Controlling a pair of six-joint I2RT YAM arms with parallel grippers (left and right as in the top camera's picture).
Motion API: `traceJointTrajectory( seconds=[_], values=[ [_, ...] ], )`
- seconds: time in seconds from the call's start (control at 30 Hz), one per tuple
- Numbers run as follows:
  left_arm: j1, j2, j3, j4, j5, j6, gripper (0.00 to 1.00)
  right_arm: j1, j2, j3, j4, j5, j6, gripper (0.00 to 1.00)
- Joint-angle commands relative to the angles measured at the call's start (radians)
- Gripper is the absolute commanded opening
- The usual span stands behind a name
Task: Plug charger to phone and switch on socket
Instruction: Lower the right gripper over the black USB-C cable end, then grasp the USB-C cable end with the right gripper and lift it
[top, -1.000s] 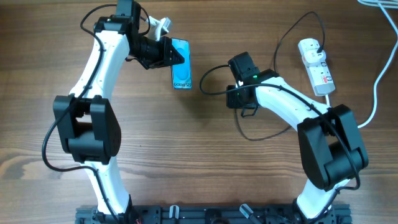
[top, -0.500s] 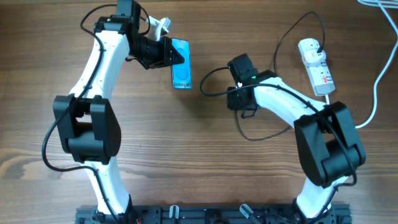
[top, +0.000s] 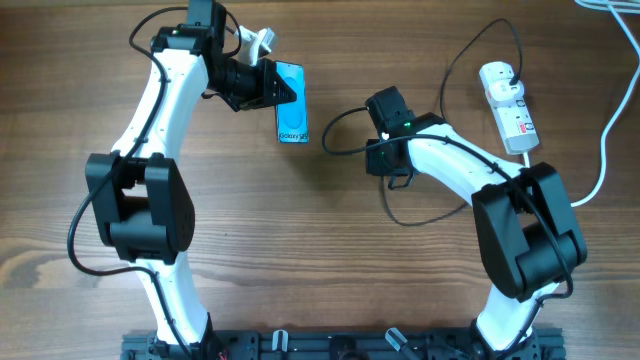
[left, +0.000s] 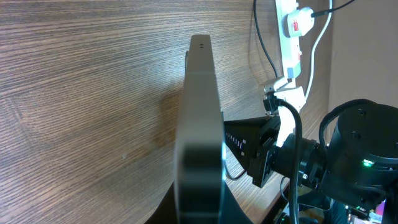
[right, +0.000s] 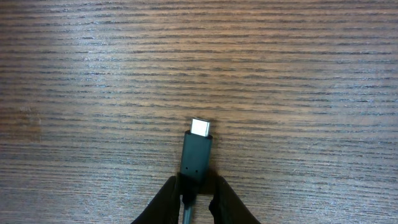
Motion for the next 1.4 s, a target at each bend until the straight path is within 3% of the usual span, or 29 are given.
traceJointTrajectory(
  seconds=[0.0,0.67,1.1,1.37],
  values=[
    [-0.003,-0.036,-0.001,0.004,0.017,-0.006,0.04,0.001,0.051,-0.013,-0.013,0.005,0.007,0.2],
    [-0.003,-0.036,-0.001,0.003,0.017,-0.006,0.04,0.001,0.051,-0.013,-0.025,-0.018,0.027,0.14],
    [-0.003,-0.036,-0.001,0.003,0.017,-0.006,0.04,0.001,0.051,-0.013,-0.043,-0.017,0.053,0.19],
    [-0.003,-0.036,-0.001,0.003,0.017,-0.006,0.04,0.001,0.051,-0.013,-0.045,-0.013,0.077,0.12]
  ],
)
